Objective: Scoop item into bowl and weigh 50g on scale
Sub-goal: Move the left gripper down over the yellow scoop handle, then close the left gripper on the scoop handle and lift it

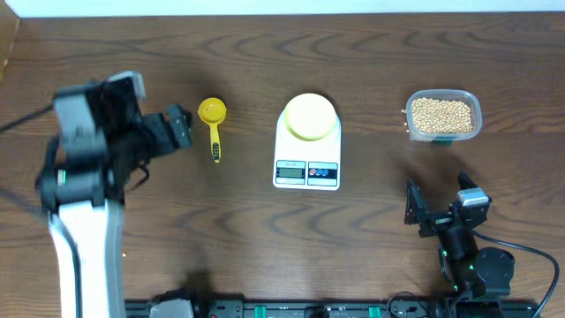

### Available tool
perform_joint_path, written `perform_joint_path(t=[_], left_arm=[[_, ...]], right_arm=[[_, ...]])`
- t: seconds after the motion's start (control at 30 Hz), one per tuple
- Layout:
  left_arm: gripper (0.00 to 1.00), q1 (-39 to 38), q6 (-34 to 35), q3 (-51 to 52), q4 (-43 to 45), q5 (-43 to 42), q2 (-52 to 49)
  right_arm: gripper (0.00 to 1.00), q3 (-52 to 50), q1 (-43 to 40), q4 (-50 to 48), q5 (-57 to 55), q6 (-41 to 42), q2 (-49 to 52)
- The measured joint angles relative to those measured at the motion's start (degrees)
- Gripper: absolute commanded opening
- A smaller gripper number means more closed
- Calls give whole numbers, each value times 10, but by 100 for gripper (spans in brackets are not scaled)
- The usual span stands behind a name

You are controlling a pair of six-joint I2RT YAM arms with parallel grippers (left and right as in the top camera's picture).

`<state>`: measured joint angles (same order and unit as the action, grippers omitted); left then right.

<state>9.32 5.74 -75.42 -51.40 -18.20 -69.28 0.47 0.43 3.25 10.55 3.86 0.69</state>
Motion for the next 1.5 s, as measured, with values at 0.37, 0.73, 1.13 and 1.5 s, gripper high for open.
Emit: perform_joint_path(t=[0.37, 0.73, 1.13, 1.5], left_arm=[[98, -5, 3, -20, -17, -4, -255], [98, -7, 2, -20, 10, -9, -359], [98, -7, 0, -20, 29, -8, -358], [8, -7, -2, -19, 82, -8, -358]], right_arm=[[99, 0, 0, 0, 0, 0, 0], [99, 0, 0, 0, 0, 0, 0], [99, 0, 0, 0, 0, 0, 0], [99, 0, 0, 0, 0, 0, 0]])
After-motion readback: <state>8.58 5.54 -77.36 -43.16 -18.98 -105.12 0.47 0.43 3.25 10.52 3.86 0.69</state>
